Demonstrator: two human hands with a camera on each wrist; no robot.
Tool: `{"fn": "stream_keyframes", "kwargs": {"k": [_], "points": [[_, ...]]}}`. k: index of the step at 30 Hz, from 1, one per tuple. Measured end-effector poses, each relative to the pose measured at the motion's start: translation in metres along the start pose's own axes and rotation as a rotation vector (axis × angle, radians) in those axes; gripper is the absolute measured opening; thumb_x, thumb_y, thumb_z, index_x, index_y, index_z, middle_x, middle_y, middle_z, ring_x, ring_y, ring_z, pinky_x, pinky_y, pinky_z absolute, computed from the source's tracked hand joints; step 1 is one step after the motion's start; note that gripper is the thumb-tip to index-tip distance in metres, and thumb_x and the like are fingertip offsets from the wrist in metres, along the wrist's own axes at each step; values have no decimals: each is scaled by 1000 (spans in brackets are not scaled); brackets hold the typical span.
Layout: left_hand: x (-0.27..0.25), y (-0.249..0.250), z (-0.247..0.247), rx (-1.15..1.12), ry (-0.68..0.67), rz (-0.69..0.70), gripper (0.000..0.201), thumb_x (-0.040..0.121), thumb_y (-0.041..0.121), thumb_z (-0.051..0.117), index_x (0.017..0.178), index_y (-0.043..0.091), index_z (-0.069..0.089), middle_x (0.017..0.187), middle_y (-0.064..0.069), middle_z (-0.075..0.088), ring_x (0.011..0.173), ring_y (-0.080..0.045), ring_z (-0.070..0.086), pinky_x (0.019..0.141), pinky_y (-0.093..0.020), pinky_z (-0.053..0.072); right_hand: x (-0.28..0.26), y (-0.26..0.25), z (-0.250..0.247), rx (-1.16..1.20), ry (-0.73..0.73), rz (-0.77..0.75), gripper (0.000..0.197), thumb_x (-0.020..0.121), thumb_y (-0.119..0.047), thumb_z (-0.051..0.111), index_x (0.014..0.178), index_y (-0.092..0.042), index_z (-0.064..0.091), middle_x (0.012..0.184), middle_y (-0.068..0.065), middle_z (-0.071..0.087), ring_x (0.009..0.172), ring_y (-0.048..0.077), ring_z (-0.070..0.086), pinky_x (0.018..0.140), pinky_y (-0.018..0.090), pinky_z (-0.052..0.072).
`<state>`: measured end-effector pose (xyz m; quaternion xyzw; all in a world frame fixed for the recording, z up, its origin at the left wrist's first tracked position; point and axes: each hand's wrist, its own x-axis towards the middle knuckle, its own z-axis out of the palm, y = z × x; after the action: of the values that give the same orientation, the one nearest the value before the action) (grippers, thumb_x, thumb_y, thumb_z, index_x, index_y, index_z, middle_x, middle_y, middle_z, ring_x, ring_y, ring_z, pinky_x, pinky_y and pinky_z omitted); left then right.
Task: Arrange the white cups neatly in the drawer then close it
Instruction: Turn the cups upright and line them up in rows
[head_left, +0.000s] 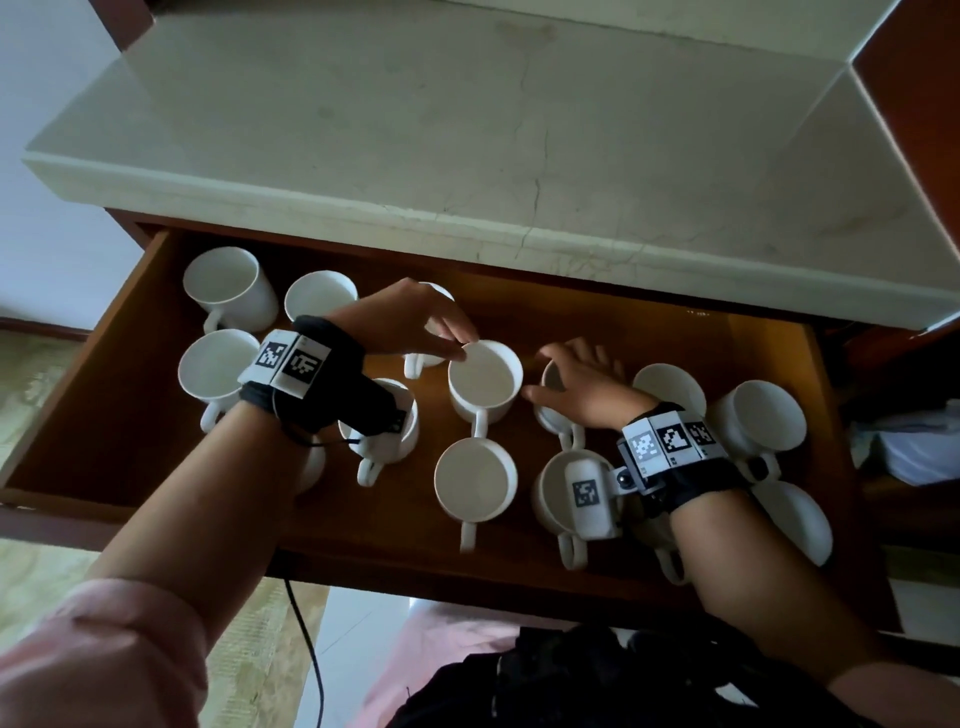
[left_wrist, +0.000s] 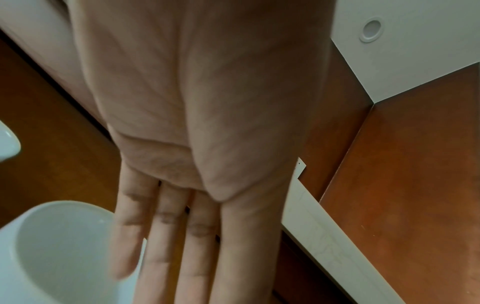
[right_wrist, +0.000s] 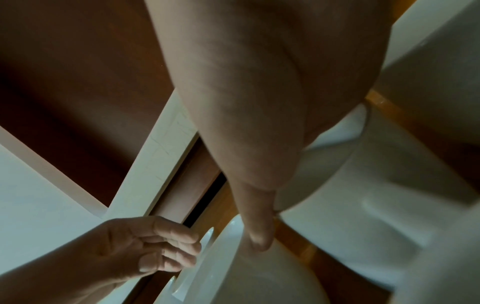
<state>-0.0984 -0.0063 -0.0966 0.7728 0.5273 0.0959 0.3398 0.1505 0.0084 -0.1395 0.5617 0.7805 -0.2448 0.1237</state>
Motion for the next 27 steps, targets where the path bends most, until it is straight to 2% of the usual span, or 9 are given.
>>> {"fn": "stream_keyframes", "kwargs": {"k": [5,8,11,14,17,21,24,27], "points": [[-5,1,-3,-20,-14,-39,21,87,26,68,107,22,72,95,13,69,95,-1,65,85,-12,47,-4,-4,-2,14,4,16,62,90,-55,48,142,-29,28,150,5,20,139,31,15,110,46,17],[-8,-1,-5,-4,-24,-37,21,87,26,66,108,25,72,103,11,70,96,0,63,84,-10,44,-9,-6,-5,69,18,49,66,89,-54,51,143,-28,25,151,4,21,140,30,15,110,44,16],[-11,-4,-13,4,9,-53,20,87,27,67,107,28,73,105,11,70,92,3,60,77,-5,39,-11,-11,-9,75,66,76,66,87,-54,52,142,-30,25,149,3,23,138,29,18,107,43,17],[-14,-4,-21,14,17,-47,21,88,30,65,109,31,71,109,12,69,94,3,58,84,-13,40,-14,-23,-17,55,93,89,66,87,-55,51,142,-29,26,149,4,23,137,28,19,107,42,18],[-20,-7,-26,9,-68,-44,25,89,31,63,114,28,69,112,10,67,103,-3,59,95,-22,43,-16,-41,-24,39,57,105,70,88,-57,50,145,-27,23,150,6,21,137,29,20,108,42,19],[-33,-21,-35,57,-206,-45,25,89,32,63,113,26,68,109,10,66,100,-4,58,91,-21,41,-11,-70,-22,51,18,111,75,87,-58,52,147,-26,20,153,5,17,140,30,17,111,43,18],[-37,-31,-37,95,-247,-32,25,89,31,62,113,24,68,113,7,66,103,-6,58,94,-23,40,-7,-93,-15,73,-12,128,80,86,-60,51,149,-25,15,156,6,12,143,31,13,113,45,17],[-40,-41,-28,89,-251,-42,24,88,34,62,111,27,68,112,10,66,103,-6,58,98,-26,41,-4,-108,-11,102,-16,158,85,83,-67,48,150,-26,13,158,5,9,144,30,12,114,46,16]]}}
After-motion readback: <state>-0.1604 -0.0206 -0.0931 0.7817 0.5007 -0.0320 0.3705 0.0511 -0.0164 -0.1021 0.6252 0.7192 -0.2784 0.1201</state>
